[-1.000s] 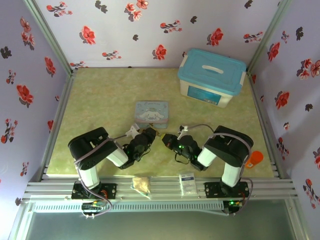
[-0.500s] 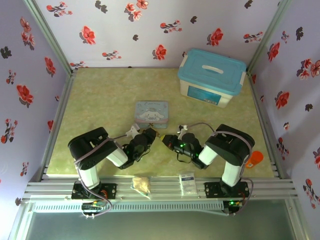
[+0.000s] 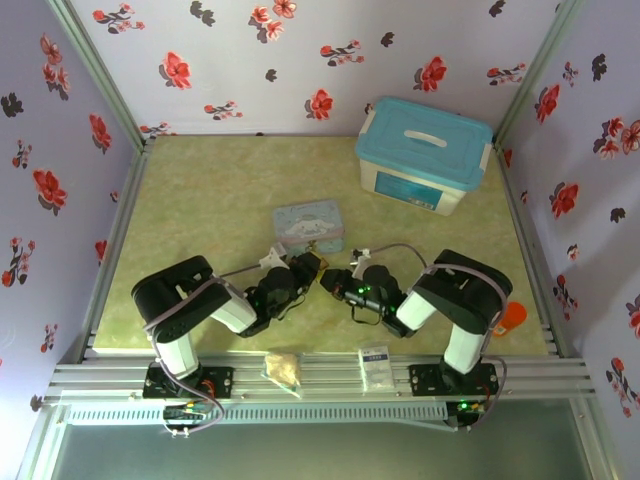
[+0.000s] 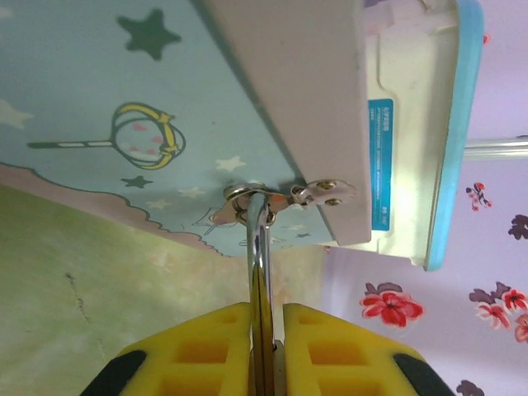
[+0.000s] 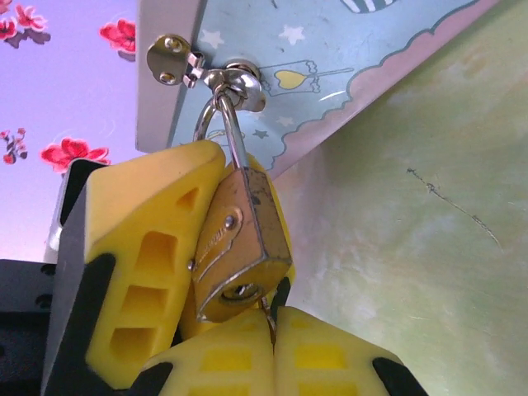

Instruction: Unlock the padlock with the key

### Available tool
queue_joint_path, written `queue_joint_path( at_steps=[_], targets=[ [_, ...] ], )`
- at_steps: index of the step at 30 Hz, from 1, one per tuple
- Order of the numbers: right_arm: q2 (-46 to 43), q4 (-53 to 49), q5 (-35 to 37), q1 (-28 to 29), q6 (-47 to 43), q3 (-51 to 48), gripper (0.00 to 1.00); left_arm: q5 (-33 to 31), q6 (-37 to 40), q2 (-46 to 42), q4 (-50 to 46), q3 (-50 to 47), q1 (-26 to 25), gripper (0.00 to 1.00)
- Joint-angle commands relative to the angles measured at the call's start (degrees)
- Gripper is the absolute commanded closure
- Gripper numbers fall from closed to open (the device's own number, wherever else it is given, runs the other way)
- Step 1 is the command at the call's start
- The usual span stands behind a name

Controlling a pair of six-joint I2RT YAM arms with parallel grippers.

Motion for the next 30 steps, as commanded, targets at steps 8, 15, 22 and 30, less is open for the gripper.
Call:
queue_joint_path(
  at_steps=[8, 15, 22, 30],
  targets=[
    [1.7, 6.2, -12.4, -3.7, 0.8, -2.3, 1.0, 6.0, 3.1, -1.0, 1.7, -0.5, -2.1, 1.0],
    [1.3, 5.6, -12.2, -7.0, -0.1, -6.8, 1.0, 4.8, 5.6, -3.9, -2.2, -1.5, -2.1, 1.0],
    [2.2, 5.7, -16.4, -9.7, 0.1, -6.4, 1.0, 4.8, 5.9, -3.8, -0.6, -2.4, -1.8, 1.0],
    [-3.9, -6.2, -17.3, -10.0, -5.8, -6.6, 1.0, 4.9, 13.3, -10.7, -21.9, 0.4, -0.6, 1.0]
  ],
)
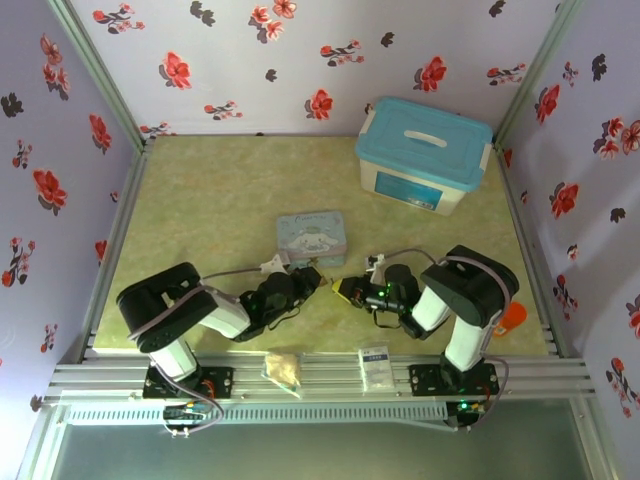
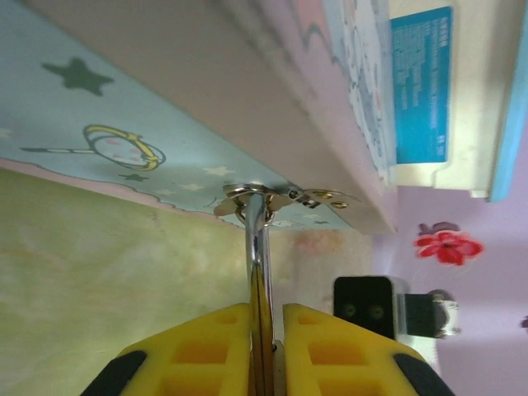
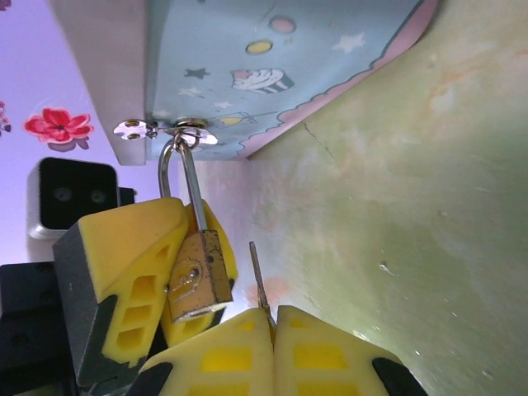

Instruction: Unlock the padlock with the key

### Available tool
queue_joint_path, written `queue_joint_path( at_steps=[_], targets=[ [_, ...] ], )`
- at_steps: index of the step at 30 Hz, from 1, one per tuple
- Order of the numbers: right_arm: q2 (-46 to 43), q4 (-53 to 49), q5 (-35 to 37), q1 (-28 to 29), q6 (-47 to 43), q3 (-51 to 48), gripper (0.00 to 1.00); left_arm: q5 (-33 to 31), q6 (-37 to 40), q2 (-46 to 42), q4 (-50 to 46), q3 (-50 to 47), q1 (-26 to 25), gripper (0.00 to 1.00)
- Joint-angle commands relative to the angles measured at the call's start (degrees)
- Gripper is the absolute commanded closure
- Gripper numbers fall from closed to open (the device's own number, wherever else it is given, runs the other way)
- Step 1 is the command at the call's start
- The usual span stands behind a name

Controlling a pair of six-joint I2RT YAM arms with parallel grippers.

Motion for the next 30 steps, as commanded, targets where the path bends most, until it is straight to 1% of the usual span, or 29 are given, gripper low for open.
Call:
queue_joint_path(
  at_steps=[1, 3, 5, 6, 8, 10, 13, 16, 21, 23, 30],
  targets=[
    [-6.1, -11.5, -0.9, -0.4, -6.4, 0.6, 1.0, 0.2, 7.6, -5.7, -12.4, 3.6, 0.5, 1.0],
    [-11.3, -22.4, -0.6, -0.4, -10.6, 2.0, 1.0, -0.1, 8.7, -7.1, -13.6, 3.5, 0.6, 1.0],
    [-16.7, -33.4, -0.4, -0.4, -14.7, 3.8, 1.0, -0.1, 8.0, -6.7, -11.4, 2.3, 1.0, 1.0],
    [-18.8, -37.5, -0.7, -0.4, -16.0, 4.7, 1.0, 0.2, 7.5, -5.8, -9.2, 1.8, 1.3, 1.0],
    [-22.1, -42.5, -2.5, -0.4, -17.0, 6.5, 1.0, 1.9, 6.8, -2.4, 0.1, 0.2, 1.7, 1.0],
    [-22.7, -42.8, -6.5, -0.5, -15.8, 7.8, 1.0, 3.2, 5.6, 1.8, 9.4, -1.2, 1.9, 1.0],
    [-22.5, -41.6, -8.3, -0.6, -11.7, 8.5, 1.0, 4.6, 3.4, 6.3, 15.3, -1.5, 2.2, 1.0],
    [-21.6, -40.6, -10.0, -0.8, -9.3, 8.5, 1.0, 4.0, 2.8, 6.7, 15.7, -2.2, 2.2, 1.0],
    [-21.3, -40.8, -12.5, -1.0, -8.9, 7.4, 1.0, 3.3, 2.6, 5.9, 15.7, -3.0, 2.2, 1.0],
    [-20.2, -39.9, -13.6, -1.0, -8.3, 7.5, 1.0, 3.1, 2.8, 6.3, 17.2, -3.1, 2.0, 1.0],
    [-13.3, -28.8, -17.5, -2.0, -3.6, 7.1, 1.0, 3.0, 2.6, 6.6, 17.5, -3.1, 2.0, 1.0]
  ],
)
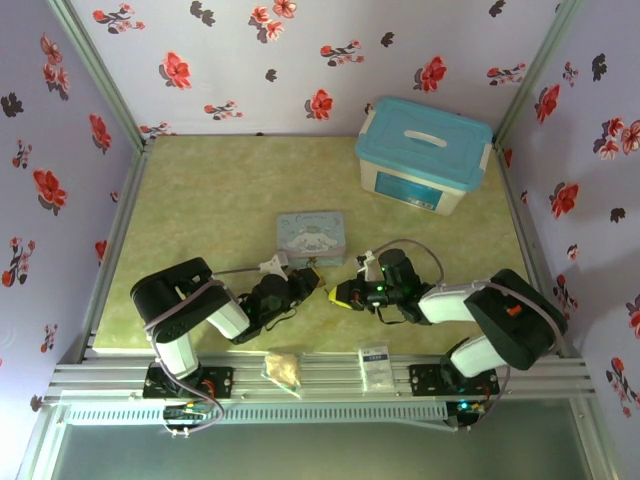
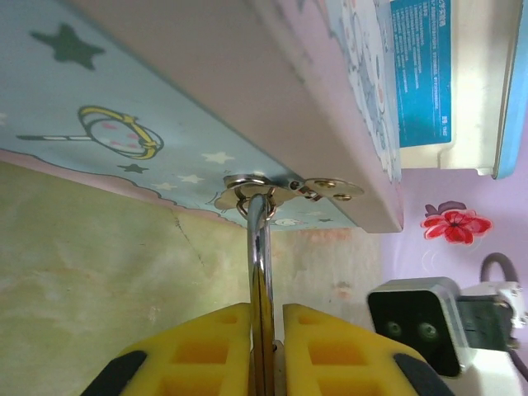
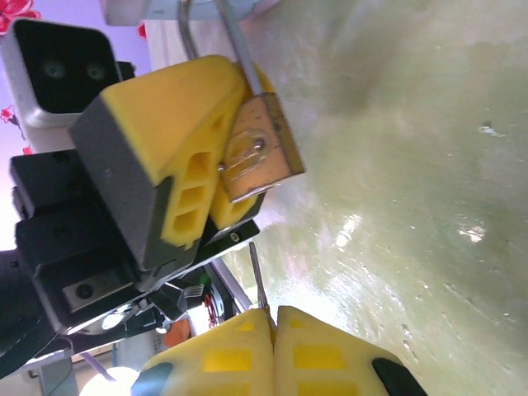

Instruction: Unlock the padlock with the key

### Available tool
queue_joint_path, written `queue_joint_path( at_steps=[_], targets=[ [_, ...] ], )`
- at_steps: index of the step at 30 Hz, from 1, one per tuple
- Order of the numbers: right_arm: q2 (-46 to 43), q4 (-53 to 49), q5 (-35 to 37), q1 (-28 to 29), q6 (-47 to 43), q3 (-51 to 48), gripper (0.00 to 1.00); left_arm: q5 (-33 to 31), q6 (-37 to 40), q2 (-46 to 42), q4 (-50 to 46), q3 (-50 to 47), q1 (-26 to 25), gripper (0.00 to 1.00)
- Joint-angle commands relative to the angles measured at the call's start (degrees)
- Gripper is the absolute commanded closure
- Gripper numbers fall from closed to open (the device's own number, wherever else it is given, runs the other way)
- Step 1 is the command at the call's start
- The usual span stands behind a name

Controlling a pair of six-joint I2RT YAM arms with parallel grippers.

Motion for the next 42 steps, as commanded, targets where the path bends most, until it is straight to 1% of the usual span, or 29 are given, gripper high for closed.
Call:
queue_joint_path(
  at_steps=[1, 6, 10, 15, 20, 30, 37, 40, 42],
  targets=[
    [2.8, 7.8, -3.2, -0.9, 3.3, -0.8, 1.0, -0.5, 0.0, 0.6, 4.7, -0.3, 0.1, 1.0],
    [6.3, 12.2, -3.4, -0.8, 4.8, -0.7, 1.0, -0.5, 0.0, 0.2, 4.7, -0.3, 0.1, 1.0],
    [9.3, 19.3, -4.3, -0.9, 8.1, -0.6, 1.0, -0.1, -0.6, 0.7, 4.9, 0.1, 0.1, 1.0],
    [11.8, 22.5, -4.2, -1.1, 9.0, -0.5, 1.0, -0.1, -0.9, 0.3, 4.9, 0.3, 0.0, 1.0],
    [12.7, 22.2, -4.6, -1.8, 8.8, 0.1, 1.0, -0.1, -1.9, 0.5, 5.0, 0.1, 0.0, 1.0],
    [15.6, 26.8, -4.1, -2.8, 10.4, 0.3, 1.0, 0.2, -2.5, -0.1, 5.2, 0.6, -0.4, 1.0],
    [19.7, 37.3, -3.5, -4.5, 14.6, 0.2, 1.0, 0.5, -3.3, -0.3, 5.3, 0.8, -0.7, 1.0],
    [22.0, 40.5, -3.4, -4.4, 15.5, 0.1, 1.0, 1.0, -3.3, 0.3, 5.5, 1.2, -0.7, 1.0],
    [22.7, 40.6, -3.2, -4.4, 15.4, 0.1, 1.0, 0.9, -3.1, 0.0, 5.4, 1.2, -0.9, 1.0]
  ],
)
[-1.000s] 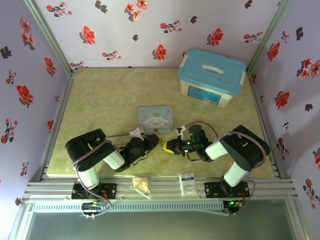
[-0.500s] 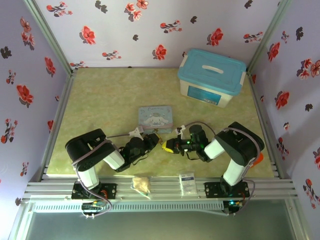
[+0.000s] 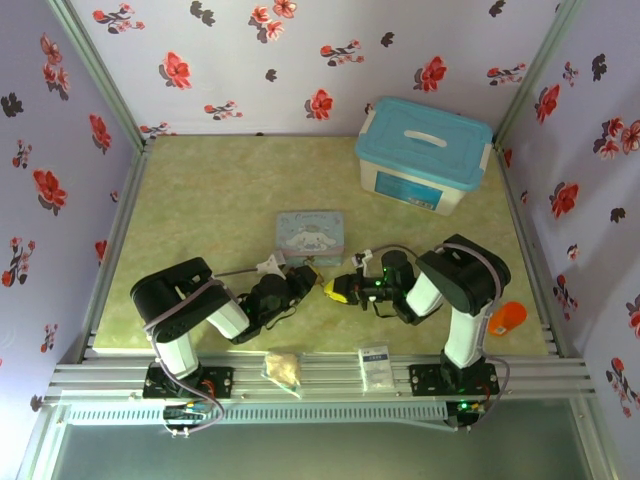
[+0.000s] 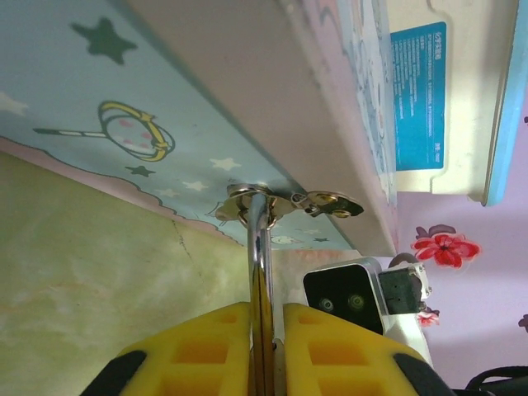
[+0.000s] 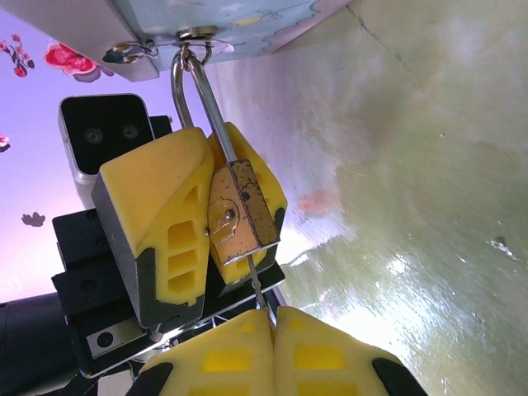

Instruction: Unlock the padlock with the key

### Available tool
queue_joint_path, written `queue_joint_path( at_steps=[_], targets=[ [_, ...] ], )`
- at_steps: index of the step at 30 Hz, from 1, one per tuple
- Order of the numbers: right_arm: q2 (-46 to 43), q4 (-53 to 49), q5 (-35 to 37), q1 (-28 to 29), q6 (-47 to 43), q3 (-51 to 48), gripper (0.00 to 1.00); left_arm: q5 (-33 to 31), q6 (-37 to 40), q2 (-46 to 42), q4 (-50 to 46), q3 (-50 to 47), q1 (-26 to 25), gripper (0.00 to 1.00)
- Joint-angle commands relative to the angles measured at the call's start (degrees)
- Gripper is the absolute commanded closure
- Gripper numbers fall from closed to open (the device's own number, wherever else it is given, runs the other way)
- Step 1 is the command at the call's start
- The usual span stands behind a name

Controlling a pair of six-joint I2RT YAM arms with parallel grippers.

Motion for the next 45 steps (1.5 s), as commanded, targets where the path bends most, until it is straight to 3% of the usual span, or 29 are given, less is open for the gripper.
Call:
queue_joint_path(
  at_steps=[1, 23, 32, 45],
  targets=[
    [1.3, 6.2, 3.1, -1.0, 1.4, 0.5, 1.0, 2.8, -0.1, -0.1, 4.7, 1.5, -0.9, 1.0],
    [1.2, 6.3, 9.6, -1.1, 9.5, -0.9, 1.0, 2.5, -1.1, -2.4, 4.8, 2.1, -1.0, 1.0],
    [0.2, 6.2, 14.5, 3.7, 10.9, -0.3, 1.0, 2.7, -1.8, -0.8, 4.7, 3.9, -1.1, 1.0],
    [-1.6, 6.3, 18.2, 4.6, 10.0, 0.0, 1.0, 3.2, -1.7, -1.2, 4.7, 3.6, -1.4, 1.0]
  ],
)
